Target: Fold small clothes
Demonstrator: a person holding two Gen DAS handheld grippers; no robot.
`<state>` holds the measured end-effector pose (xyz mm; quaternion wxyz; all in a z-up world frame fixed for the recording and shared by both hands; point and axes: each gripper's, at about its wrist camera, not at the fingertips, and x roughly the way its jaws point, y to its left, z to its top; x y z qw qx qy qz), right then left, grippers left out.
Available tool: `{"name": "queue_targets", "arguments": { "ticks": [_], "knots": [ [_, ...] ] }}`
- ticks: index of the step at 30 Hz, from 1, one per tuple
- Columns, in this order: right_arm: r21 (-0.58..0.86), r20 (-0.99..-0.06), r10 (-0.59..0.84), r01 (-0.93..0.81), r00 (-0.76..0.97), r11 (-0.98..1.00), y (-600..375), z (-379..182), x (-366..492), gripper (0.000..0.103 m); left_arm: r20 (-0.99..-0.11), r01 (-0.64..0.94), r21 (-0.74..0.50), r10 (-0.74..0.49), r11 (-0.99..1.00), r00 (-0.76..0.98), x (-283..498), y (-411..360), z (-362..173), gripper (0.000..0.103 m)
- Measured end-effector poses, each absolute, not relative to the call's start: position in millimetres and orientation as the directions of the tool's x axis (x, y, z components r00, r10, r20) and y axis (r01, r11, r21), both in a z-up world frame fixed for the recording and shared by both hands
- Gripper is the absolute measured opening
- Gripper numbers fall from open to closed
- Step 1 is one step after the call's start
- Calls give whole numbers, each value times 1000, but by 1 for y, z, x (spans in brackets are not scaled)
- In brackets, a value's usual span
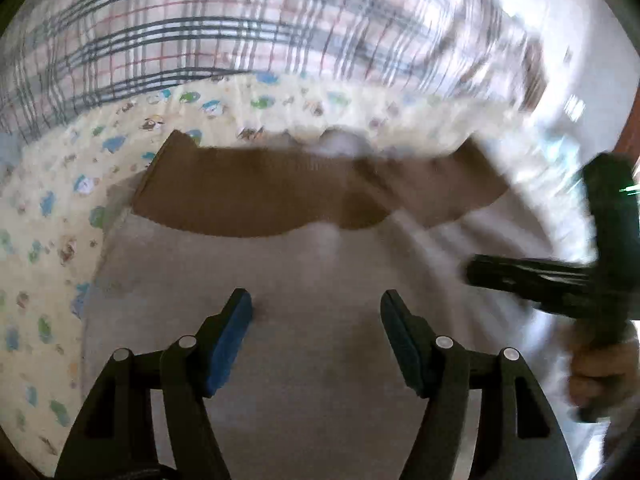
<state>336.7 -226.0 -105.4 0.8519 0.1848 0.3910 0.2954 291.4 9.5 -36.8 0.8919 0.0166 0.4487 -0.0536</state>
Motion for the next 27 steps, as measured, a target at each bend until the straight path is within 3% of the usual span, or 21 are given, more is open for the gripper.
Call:
{"name": "queue_targets", "arguments": {
  "ticks": [3, 6, 9, 12, 14, 21, 27],
  "knots": [
    [497, -572, 578, -314, 582, 809, -250, -119, 336, 24, -807, 49, 67, 26, 997, 590, 301, 29, -48, 68],
    [427, -597, 402, -148, 694, 892, -296, -116, 345, 23, -805, -14, 25, 29, 1000, 593, 306, 73, -48, 70],
    [477, -607, 343, -17, 717, 879, -342, -126, 354, 24, -802, -60, 5, 39, 998, 596, 301, 102, -45, 70],
    [601, -530, 415, -17, 740, 799, -369, -131, 345, 25, -797, -104, -45, 27, 994, 603, 289, 117, -39, 67],
    [608, -522, 411, -13, 747, 794, -368, -129, 332, 25, -796, -145, -49, 50, 988, 604, 278, 123, -33, 66],
    [669, -412, 501, -122, 761, 734, -340, -118, 272, 29, -771, -191, -216, -47, 958, 635, 214, 129, -14, 69],
    [689, -391, 546, -158, 741, 708, -318, -126, 235, 32, -768, -242, -316, -98, 917, 633, 158, 115, -18, 72]
  ]
}}
